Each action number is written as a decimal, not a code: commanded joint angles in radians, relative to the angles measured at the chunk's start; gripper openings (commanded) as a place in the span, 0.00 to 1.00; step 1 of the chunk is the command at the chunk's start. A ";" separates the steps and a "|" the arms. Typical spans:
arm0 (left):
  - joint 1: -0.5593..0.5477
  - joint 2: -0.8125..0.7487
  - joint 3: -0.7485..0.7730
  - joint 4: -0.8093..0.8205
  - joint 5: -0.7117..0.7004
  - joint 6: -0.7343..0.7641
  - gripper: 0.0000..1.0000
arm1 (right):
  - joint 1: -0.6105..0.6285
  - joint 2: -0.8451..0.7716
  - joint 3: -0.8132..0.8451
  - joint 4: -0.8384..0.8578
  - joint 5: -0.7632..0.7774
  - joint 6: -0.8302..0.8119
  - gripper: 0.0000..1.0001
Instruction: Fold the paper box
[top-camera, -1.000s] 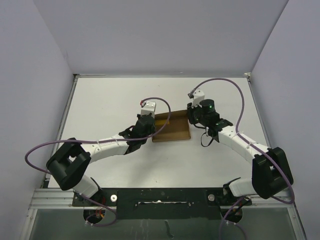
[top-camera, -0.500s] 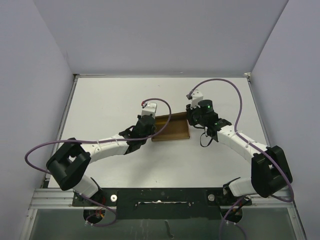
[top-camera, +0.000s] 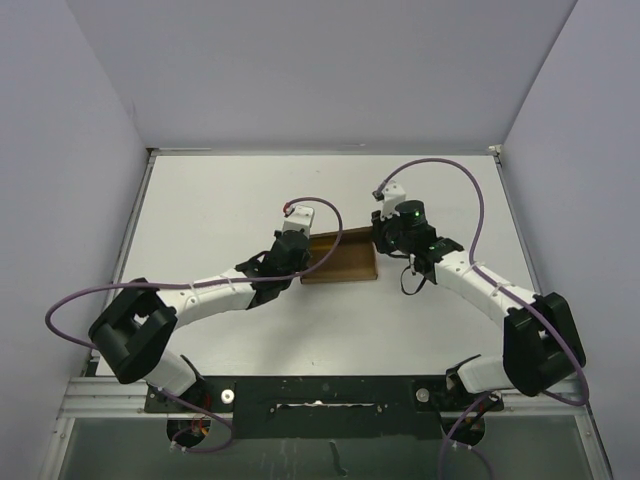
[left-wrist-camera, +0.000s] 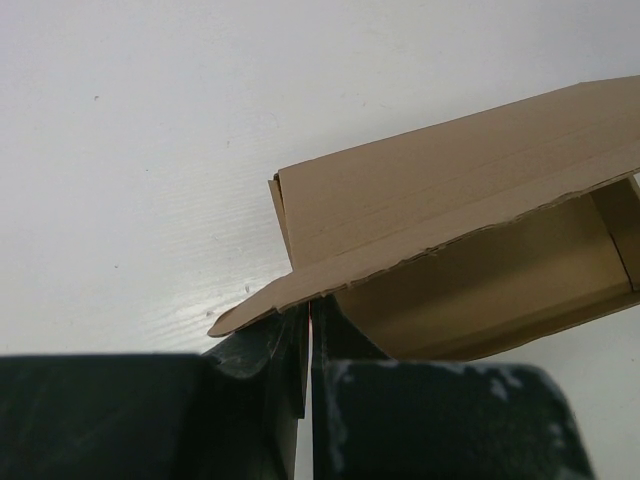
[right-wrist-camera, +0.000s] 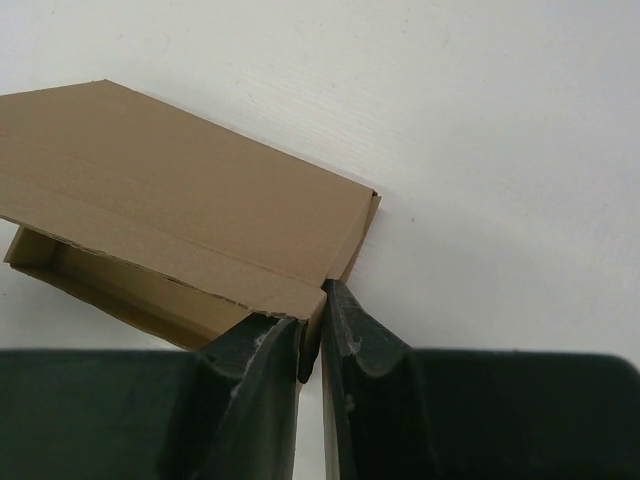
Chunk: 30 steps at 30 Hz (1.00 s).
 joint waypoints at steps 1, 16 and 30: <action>-0.037 -0.054 0.039 0.060 0.148 -0.012 0.00 | 0.058 -0.025 0.031 -0.023 -0.184 0.058 0.13; -0.002 -0.068 0.054 0.012 0.128 -0.020 0.00 | 0.063 0.044 0.076 0.006 -0.182 -0.006 0.22; 0.014 -0.054 0.109 -0.061 0.112 -0.065 0.00 | 0.050 0.034 0.076 -0.003 -0.066 -0.085 0.17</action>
